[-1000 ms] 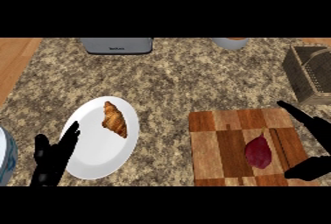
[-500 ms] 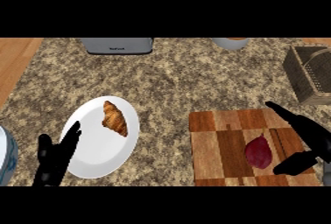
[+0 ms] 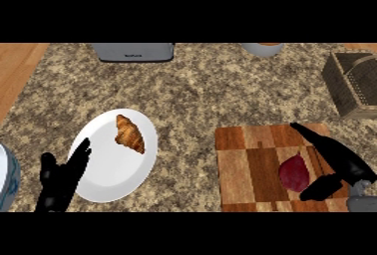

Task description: Pick the pear from the cutting board and place it in the basket

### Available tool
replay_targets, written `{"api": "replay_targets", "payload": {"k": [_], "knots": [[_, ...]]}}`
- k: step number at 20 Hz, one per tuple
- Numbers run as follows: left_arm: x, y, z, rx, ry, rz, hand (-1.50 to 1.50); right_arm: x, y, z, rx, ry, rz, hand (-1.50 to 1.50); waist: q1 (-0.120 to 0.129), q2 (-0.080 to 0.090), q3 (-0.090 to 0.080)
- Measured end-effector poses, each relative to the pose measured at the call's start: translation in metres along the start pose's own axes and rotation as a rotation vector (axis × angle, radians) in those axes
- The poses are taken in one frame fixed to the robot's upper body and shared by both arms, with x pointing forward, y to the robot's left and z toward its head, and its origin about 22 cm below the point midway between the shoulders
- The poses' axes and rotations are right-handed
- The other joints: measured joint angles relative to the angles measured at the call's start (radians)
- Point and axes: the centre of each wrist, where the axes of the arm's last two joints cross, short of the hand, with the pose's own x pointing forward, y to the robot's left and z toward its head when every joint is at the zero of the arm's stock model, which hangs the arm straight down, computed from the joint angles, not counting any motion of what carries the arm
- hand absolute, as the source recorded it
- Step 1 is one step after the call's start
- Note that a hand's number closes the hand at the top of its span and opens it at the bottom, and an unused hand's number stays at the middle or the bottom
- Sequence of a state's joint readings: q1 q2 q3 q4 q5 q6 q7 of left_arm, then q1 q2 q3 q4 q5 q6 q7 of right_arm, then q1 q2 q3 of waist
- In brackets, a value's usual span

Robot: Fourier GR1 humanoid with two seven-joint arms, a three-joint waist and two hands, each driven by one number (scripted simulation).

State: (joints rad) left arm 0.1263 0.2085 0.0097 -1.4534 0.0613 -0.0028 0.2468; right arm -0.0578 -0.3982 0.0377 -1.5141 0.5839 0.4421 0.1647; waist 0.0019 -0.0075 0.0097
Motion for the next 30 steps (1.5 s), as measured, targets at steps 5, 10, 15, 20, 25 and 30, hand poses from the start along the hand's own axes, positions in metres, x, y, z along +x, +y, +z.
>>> {"api": "replay_targets", "payload": {"k": [5,10,15,20,25,30], "knots": [[0.002,0.003,-0.002,0.002,0.007,-0.004,0.0,-0.006,0.005,-0.009,-0.004,-0.001,-0.001,-1.5,0.001,0.0,-0.001],[0.003,-0.001,-0.002,0.007,0.015,-0.003,0.0,-0.014,0.015,-0.01,0.0,-0.008,0.003,1.5,0.0,-0.001,-0.002],[0.001,0.003,-0.002,-0.001,0.001,0.0,0.0,-0.015,0.017,-0.015,-0.036,-0.053,0.08,1.5,0.0,-0.001,-0.002],[0.002,0.001,-0.002,0.0,0.006,-0.002,0.0,-0.011,0.015,-0.02,-0.064,-0.065,0.142,1.5,0.001,0.0,-0.001],[0.002,0.003,-0.001,0.002,0.006,0.0,0.0,0.013,0.018,-0.02,-0.082,-0.064,0.218,1.5,-0.001,0.0,-0.001],[0.002,0.002,0.0,0.009,0.011,0.005,0.0,0.068,0.009,-0.004,-0.096,-0.036,0.401,1.5,-0.007,-0.003,-0.004]]}}
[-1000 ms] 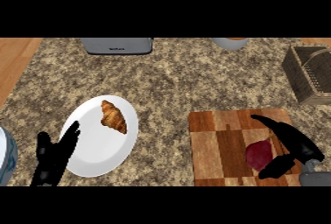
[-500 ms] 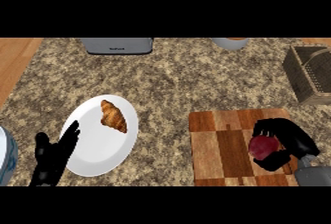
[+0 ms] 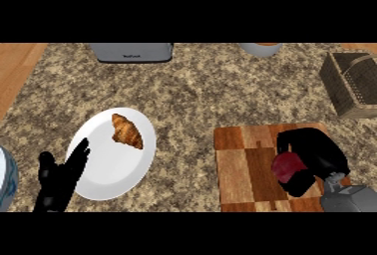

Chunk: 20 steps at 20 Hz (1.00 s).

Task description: Pick the pear from the cutting board and place it in the basket

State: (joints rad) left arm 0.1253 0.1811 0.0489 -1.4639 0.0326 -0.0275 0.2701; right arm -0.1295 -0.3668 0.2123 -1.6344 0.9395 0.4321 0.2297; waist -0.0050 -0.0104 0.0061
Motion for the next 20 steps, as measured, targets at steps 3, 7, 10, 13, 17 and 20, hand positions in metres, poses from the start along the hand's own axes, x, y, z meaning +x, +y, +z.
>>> {"api": "replay_targets", "payload": {"k": [3,7,10,13,17,20], "knots": [[0.002,0.002,-0.002,-0.001,0.013,-0.002,0.0,0.023,-0.017,0.014,-0.067,0.004,0.03,1.5,0.0,0.001,0.001],[0.0,0.001,0.0,0.008,0.01,-0.002,0.0,0.039,-0.042,0.027,-0.201,-0.026,-0.167,1.5,-0.008,0.0,0.001],[-0.001,0.001,0.002,0.014,0.012,0.002,0.0,0.047,-0.063,0.038,-0.346,-0.088,-0.415,1.5,-0.015,-0.002,0.002],[-0.002,0.003,0.003,0.01,0.004,0.001,0.0,0.049,-0.093,0.057,-0.494,-0.115,-0.557,1.5,-0.015,-0.002,0.0],[-0.001,0.001,0.002,0.002,0.004,-0.006,0.0,0.047,-0.139,0.083,-0.619,-0.1,-0.662,1.5,-0.009,-0.001,-0.001],[-0.001,0.0,0.002,0.004,0.003,-0.004,0.0,0.035,-0.173,0.102,-0.694,-0.056,-0.682,1.5,-0.009,-0.001,-0.001]]}}
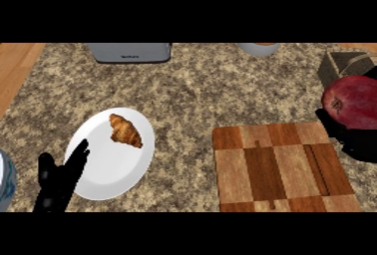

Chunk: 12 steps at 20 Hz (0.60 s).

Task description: Pick the pear from the cutting board and place it in the basket

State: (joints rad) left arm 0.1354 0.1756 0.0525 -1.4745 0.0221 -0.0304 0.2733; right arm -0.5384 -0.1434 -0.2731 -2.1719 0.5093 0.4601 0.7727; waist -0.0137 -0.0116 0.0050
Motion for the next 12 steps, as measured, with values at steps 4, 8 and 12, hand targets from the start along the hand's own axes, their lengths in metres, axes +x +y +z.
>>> {"api": "replay_targets", "payload": {"k": [4,8,12], "knots": [[0.002,0.0,-0.001,-0.003,-0.004,-0.006,0.0,0.018,-0.045,-0.025,-0.101,0.03,-0.014,1.5,0.008,0.002,-0.001],[0.002,0.0,-0.003,-0.011,0.0,-0.005,0.0,0.028,-0.09,-0.049,-0.16,0.045,-0.033,1.5,0.012,0.003,0.0],[0.004,-0.004,-0.003,-0.009,-0.013,-0.01,0.0,0.024,-0.123,-0.077,-0.181,0.106,-0.012,1.5,0.021,0.007,0.0]]}}
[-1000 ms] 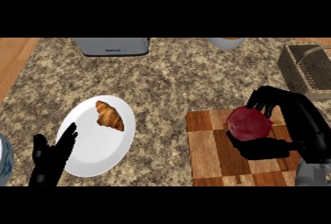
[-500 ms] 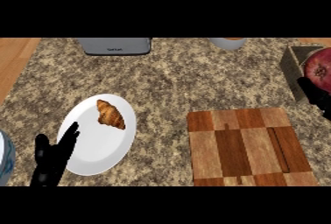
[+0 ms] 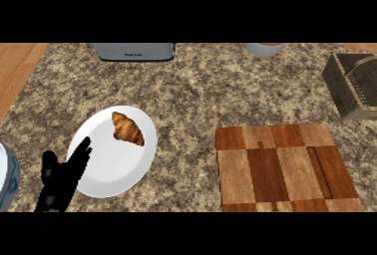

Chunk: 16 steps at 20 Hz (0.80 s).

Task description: Pick the pear from the cutting board and place it in the basket

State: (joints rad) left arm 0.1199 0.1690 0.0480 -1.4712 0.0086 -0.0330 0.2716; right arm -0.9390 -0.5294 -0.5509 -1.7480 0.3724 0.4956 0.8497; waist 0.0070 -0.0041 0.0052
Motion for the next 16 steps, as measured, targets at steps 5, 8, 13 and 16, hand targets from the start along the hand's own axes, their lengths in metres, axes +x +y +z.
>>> {"api": "replay_targets", "payload": {"k": [5,8,13,16], "knots": [[0.001,-0.004,-0.001,-0.002,-0.008,0.002,0.0,-0.013,-0.019,-0.034,-0.006,0.041,0.037,1.5,0.006,0.003,0.001],[0.001,-0.004,0.0,-0.009,-0.016,-0.004,0.0,-0.025,-0.02,-0.054,-0.008,0.052,0.07,1.5,0.012,0.005,0.0],[0.002,-0.005,-0.002,-0.012,-0.01,-0.002,0.0,-0.05,-0.007,-0.08,-0.004,0.069,0.079,1.5,0.015,0.006,0.001],[0.001,-0.003,-0.001,-0.017,-0.013,-0.005,0.0,-0.068,0.001,-0.091,0.003,0.085,0.055,1.5,0.014,0.005,0.001]]}}
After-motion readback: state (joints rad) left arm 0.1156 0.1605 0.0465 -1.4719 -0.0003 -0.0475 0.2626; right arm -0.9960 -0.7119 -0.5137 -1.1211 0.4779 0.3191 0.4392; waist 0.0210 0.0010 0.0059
